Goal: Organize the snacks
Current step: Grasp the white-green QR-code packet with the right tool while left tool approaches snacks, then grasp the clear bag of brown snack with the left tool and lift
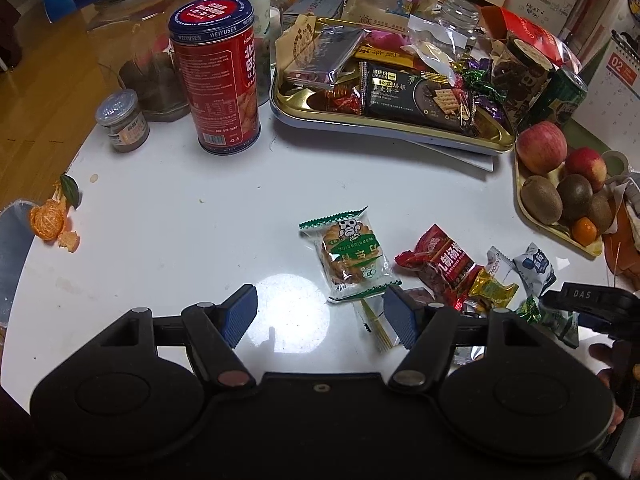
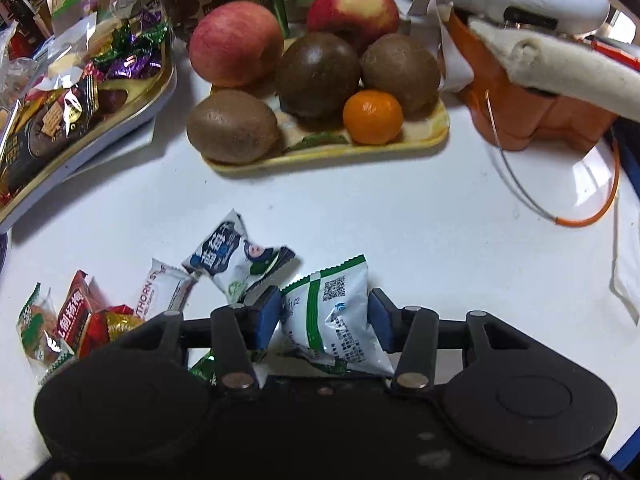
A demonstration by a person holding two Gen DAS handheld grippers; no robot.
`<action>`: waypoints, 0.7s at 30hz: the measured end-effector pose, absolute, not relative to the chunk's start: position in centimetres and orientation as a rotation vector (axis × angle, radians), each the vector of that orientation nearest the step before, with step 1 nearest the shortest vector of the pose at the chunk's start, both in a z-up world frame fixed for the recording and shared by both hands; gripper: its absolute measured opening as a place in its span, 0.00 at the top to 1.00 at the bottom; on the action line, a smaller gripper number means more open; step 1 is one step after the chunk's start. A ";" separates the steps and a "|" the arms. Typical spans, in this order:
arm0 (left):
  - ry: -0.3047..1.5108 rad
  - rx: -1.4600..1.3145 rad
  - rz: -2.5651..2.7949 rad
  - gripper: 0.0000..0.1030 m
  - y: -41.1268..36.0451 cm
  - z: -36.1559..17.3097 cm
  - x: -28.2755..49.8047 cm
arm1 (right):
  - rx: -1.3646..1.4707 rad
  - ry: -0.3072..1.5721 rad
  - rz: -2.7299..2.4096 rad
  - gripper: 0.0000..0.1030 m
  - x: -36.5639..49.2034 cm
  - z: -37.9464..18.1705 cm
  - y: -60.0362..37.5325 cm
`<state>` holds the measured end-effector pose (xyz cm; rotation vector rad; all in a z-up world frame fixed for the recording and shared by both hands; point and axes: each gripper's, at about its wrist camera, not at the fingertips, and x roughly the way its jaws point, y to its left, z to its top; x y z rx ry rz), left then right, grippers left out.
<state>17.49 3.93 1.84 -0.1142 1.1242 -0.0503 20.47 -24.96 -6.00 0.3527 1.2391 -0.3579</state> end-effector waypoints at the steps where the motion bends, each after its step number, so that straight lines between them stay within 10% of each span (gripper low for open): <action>1: 1.121 -0.129 -0.048 0.31 4.1 1.9 17.6 | 0.361 1.240 -0.359 0.52 20.4 -6.1 -25.0; 21: 1.188 -0.193 -0.125 0.31 -1.7 -1.4 19.2 | 0.457 1.216 -0.249 0.65 15.7 0.2 -25.2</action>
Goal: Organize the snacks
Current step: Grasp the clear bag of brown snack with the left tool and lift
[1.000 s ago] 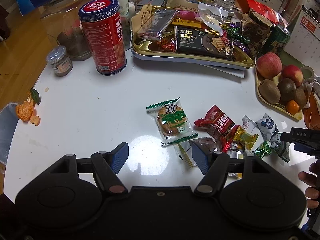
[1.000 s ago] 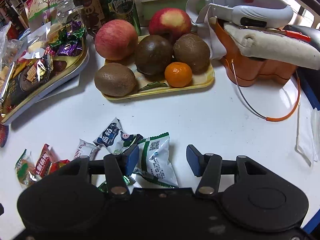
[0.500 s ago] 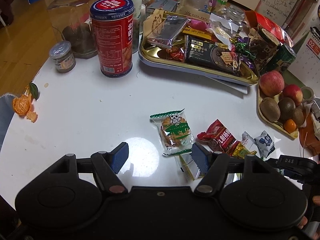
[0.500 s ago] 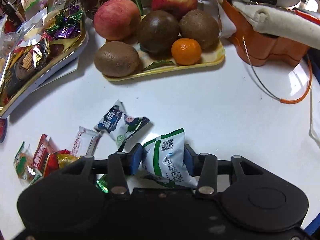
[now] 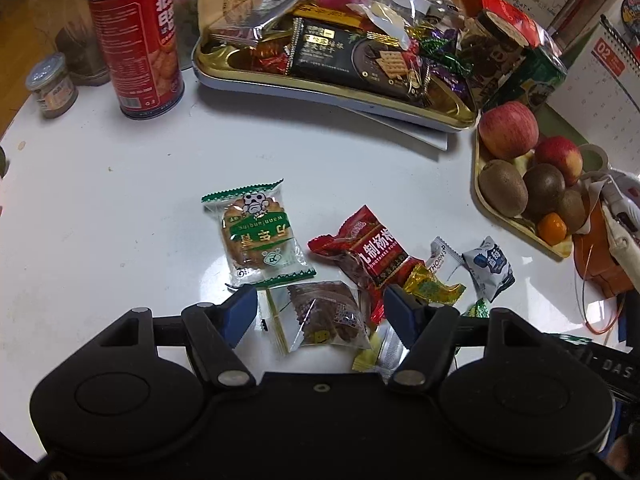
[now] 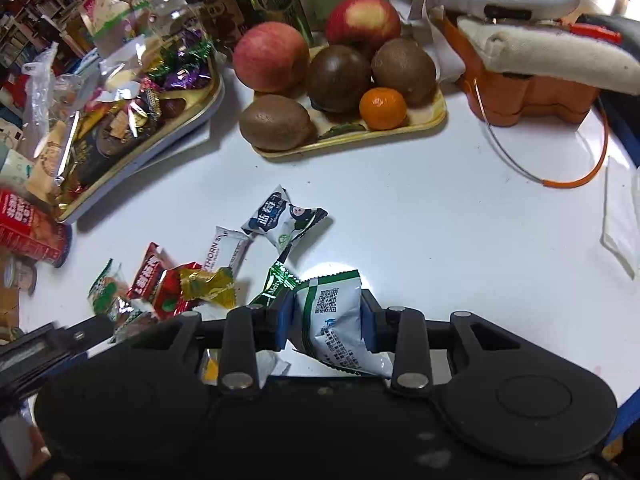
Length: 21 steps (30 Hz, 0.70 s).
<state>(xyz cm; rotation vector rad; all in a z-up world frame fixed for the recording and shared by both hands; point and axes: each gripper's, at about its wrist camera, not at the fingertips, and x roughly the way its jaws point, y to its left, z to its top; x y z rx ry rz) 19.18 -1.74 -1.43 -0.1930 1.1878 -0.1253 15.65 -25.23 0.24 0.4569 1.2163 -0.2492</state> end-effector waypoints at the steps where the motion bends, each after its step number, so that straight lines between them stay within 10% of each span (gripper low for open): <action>1: 1.191 -0.174 -0.125 0.31 -2.1 -1.7 19.2 | 0.442 1.210 -0.248 0.65 15.3 0.7 -25.2; 17: 1.234 -0.088 -0.105 0.34 -4.5 -5.0 20.5 | 0.473 1.169 -0.163 0.65 13.1 3.4 -26.0; 21: 1.200 -0.118 -0.135 0.50 -4.2 -4.7 20.3 | 0.447 1.163 -0.137 0.65 12.7 3.6 -25.6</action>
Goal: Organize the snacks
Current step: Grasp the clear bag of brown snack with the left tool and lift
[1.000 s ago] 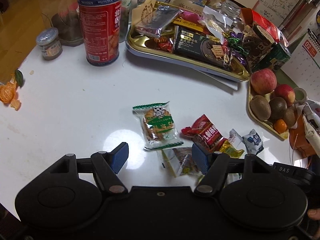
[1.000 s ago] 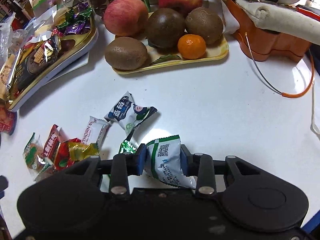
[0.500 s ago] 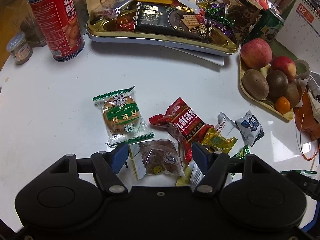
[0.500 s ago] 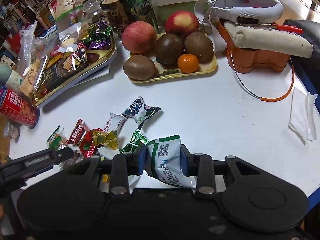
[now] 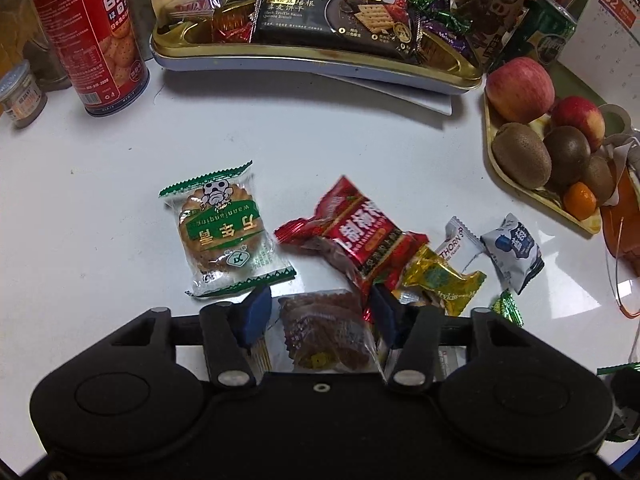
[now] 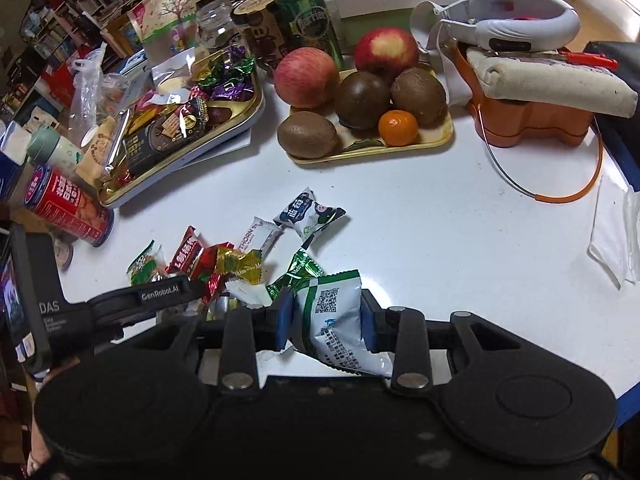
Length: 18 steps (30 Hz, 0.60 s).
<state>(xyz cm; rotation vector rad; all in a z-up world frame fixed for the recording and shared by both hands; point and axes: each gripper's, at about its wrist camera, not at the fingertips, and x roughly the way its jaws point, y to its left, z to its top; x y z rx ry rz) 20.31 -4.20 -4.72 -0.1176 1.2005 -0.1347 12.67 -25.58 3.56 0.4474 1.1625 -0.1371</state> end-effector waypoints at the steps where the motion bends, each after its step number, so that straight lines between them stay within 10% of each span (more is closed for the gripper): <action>1: 1.195 -0.119 -0.147 0.61 -4.2 -4.5 20.3 | 0.445 1.164 -0.135 0.65 12.6 3.6 -25.6; 3: 1.207 -0.134 -0.167 0.91 -4.1 -4.3 20.2 | 0.445 1.166 -0.136 0.65 12.4 3.5 -25.6; 5: 1.235 -0.147 -0.156 0.91 -3.9 -4.5 20.0 | 0.445 1.168 -0.135 0.65 12.2 3.4 -25.7; 13: 1.233 0.005 -0.198 0.42 -5.0 -2.9 17.7 | 0.443 1.165 -0.152 0.65 11.9 3.3 -25.5; 18: 1.234 0.069 -0.251 0.41 -4.5 -2.6 16.3 | 0.430 1.166 -0.136 0.65 12.1 3.5 -25.2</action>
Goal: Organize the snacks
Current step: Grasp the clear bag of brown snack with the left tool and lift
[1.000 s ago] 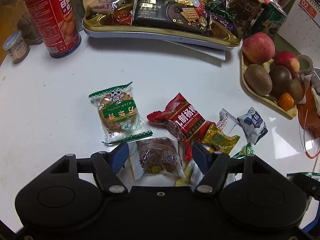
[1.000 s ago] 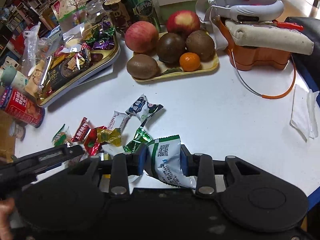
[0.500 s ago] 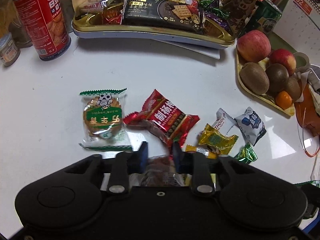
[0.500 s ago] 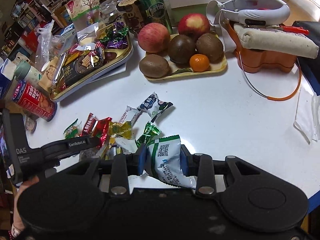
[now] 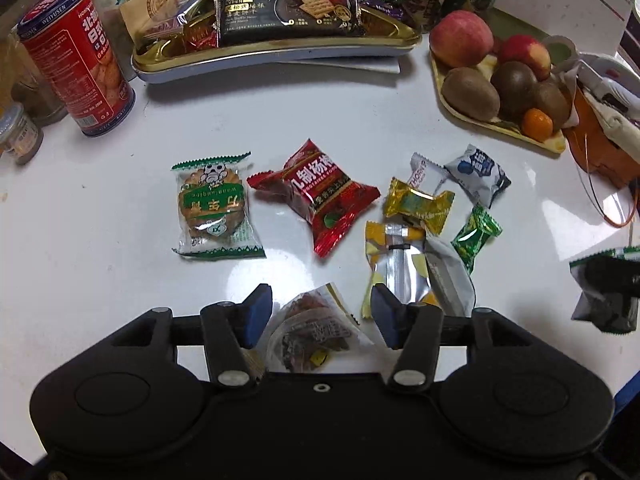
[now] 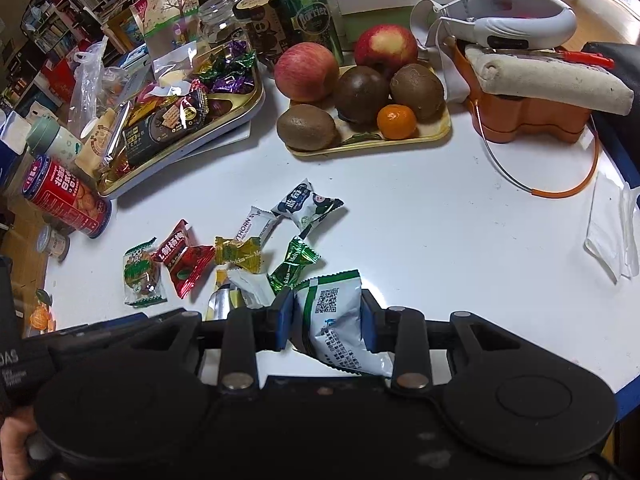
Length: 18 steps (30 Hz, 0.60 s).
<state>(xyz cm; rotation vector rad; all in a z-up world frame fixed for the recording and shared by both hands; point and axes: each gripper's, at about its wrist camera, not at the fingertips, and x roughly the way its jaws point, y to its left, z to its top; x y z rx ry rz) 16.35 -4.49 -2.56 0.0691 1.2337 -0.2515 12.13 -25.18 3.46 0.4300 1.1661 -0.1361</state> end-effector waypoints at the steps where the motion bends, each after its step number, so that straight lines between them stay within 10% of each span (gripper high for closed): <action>1: 1.246 0.079 -0.245 0.41 -4.4 -2.9 16.3 | 0.430 1.165 -0.127 0.65 12.2 3.5 -25.1; 18: 1.344 0.058 -0.259 0.38 -4.6 -4.8 15.6 | 0.394 1.167 -0.078 0.65 12.4 3.7 -23.9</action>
